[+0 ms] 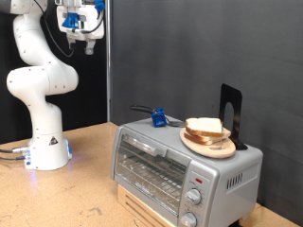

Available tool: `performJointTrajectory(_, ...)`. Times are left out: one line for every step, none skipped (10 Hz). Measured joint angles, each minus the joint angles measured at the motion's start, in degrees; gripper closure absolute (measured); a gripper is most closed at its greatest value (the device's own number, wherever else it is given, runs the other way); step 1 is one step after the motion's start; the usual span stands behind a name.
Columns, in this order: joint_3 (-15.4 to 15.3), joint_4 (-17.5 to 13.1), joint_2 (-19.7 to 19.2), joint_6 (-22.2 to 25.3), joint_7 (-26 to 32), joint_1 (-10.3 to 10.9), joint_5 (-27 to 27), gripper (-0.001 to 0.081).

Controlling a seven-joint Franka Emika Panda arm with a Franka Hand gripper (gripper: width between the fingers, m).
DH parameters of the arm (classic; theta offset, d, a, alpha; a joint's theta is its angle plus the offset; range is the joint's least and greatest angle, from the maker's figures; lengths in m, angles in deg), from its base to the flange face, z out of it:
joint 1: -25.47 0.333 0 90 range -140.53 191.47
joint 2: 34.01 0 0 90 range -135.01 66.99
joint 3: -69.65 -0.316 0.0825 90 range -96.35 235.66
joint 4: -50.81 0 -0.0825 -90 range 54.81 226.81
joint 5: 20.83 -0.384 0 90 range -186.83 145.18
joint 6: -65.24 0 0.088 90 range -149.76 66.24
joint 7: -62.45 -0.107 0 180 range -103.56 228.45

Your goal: Make a piece of toast with the oven

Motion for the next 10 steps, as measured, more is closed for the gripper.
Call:
performJointTrajectory(0.18, -0.01, 0.15, -0.39, 4.67, 0.72, -0.33, -0.0003)
performJointTrajectory(0.19, -0.02, 0.61, -0.61, 10.34, 2.19, -0.07, -0.0003)
performJointTrajectory(-0.12, -0.02, 1.15, -0.61, 15.53, 3.84, 1.08, -0.0003)
performJointTrajectory(-0.71, 0.06, 1.32, -0.72, 20.23, 5.18, 3.54, -0.0003)
performJointTrajectory(-1.67, 0.43, 1.06, -1.90, 24.26, 6.03, 7.33, -0.0003)
performJointTrajectory(-2.64, 1.05, 0.59, -2.99, 27.43, 6.24, 10.17, -0.0003)
performJointTrajectory(-2.50, 1.04, 0.65, -2.98, 26.00, 6.03, 8.80, -0.0003)
performJointTrajectory(-1.90, 1.26, 0.97, -4.74, 28.41, 6.41, 7.65, -0.0003)
performJointTrajectory(-0.71, 2.05, 1.73, -8.40, 33.60, 7.49, 6.73, -0.0003)
performJointTrajectory(0.79, 3.19, 2.67, -12.60, 39.06, 9.05, 5.93, -0.0003)
